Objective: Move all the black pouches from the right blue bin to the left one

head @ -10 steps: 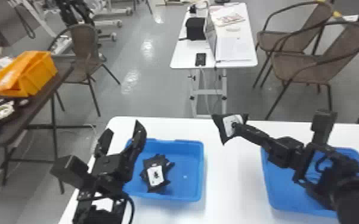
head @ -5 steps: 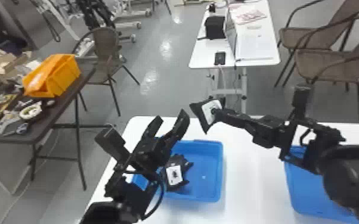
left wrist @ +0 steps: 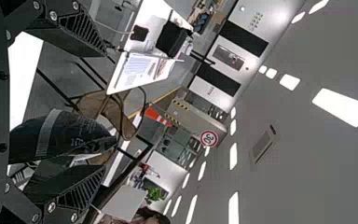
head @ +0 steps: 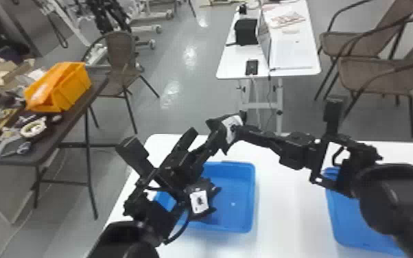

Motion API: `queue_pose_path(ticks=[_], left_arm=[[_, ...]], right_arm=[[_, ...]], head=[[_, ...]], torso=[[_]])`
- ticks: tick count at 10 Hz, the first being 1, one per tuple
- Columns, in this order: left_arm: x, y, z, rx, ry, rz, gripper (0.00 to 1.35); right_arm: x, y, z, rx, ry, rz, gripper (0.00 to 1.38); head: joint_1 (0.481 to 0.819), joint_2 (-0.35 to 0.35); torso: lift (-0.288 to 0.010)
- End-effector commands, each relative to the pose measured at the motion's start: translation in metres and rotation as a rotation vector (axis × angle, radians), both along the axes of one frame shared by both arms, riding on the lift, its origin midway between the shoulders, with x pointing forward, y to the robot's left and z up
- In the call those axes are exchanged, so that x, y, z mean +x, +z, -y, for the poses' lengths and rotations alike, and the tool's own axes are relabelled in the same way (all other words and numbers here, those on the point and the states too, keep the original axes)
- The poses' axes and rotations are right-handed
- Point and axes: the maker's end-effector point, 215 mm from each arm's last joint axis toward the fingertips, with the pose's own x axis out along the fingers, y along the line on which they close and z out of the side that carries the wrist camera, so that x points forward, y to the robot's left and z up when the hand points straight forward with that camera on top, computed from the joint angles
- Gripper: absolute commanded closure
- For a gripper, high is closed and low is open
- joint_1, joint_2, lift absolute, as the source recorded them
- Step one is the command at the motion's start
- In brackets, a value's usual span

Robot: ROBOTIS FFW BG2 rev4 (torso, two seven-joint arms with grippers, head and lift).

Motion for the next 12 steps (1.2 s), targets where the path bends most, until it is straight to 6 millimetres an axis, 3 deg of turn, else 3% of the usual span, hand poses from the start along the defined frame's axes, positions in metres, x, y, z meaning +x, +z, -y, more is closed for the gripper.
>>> queue_pose_path(ticks=[1,2,4,5,9,10,12], left_arm=[[0.001,0.001,0.005,-0.015,-0.015,-0.005,0.18],[0.002,-0.003,0.014,-0.017,-0.051,-0.030,0.27],[0.002,-0.018,0.031,0.010,-0.135,-0.128,1.00],[0.003,-0.017,0.029,0.036,-0.136,-0.136,1.21],[0.002,-0.009,0.014,-0.008,-0.074,-0.093,1.21],[0.001,-0.006,0.007,-0.013,-0.044,-0.074,1.21],[0.000,0.001,-0.028,0.065,0.079,-0.011,1.21]], right_arm=[[-0.001,0.000,-0.002,0.004,0.004,-0.002,1.28],[0.000,0.001,-0.003,0.009,0.005,-0.001,1.28],[0.002,0.001,-0.002,0.009,0.002,0.000,1.28],[0.002,0.001,-0.003,0.012,0.002,-0.002,1.28],[0.003,0.001,-0.003,0.020,-0.002,-0.002,1.28],[0.004,0.002,-0.002,0.020,-0.004,0.001,1.16],[0.006,0.000,0.003,0.017,-0.019,0.010,0.42]], head=[[0.695,0.251],[0.695,0.250],[0.695,0.238],[0.695,0.229],[0.695,0.228],[0.695,0.233],[0.695,0.248]], torso=[[0.010],[0.010],[0.010],[0.010],[0.010],[0.010],[0.010]])
